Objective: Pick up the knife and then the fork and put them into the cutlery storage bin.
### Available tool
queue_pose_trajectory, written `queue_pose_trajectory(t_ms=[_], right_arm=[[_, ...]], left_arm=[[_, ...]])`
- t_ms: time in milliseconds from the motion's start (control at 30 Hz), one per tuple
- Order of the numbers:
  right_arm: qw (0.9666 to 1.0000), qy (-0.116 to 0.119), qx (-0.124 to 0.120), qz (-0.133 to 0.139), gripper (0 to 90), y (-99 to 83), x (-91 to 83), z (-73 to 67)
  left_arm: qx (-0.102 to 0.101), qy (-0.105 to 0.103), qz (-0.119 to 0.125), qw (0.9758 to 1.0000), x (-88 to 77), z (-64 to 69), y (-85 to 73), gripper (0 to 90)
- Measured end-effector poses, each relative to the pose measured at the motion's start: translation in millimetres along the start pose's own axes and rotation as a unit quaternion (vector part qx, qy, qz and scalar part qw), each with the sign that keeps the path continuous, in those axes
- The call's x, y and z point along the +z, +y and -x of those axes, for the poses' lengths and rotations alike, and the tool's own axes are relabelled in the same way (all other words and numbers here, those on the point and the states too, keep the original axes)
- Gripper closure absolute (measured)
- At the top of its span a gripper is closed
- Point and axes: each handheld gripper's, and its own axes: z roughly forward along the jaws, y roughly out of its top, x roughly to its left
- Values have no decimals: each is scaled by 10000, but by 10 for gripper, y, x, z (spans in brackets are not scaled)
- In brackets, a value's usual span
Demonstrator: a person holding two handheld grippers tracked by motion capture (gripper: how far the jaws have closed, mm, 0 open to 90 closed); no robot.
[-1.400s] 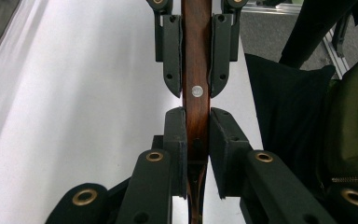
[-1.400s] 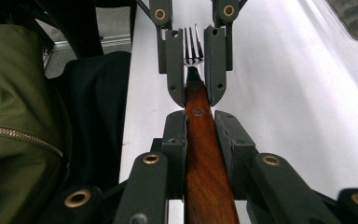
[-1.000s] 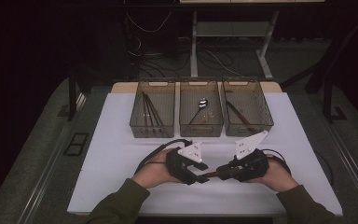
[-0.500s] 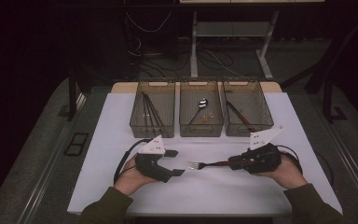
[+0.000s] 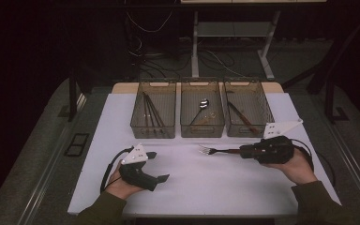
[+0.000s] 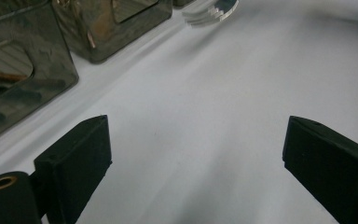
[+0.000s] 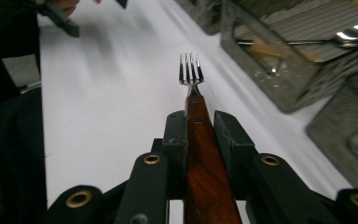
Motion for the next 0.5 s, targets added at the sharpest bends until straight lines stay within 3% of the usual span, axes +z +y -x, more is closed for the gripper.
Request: queue_pose_trajectory(t_ms=[233,500], right_arm=[[9994,-213,157,237,756,55,-149,115],[9968,-568,269,504,756,191,-351,268]], left_arm=[[-242,94,-30,9997,38,-40,-59,0],[-230,143,-87,9996,46,-34,-55,0]])
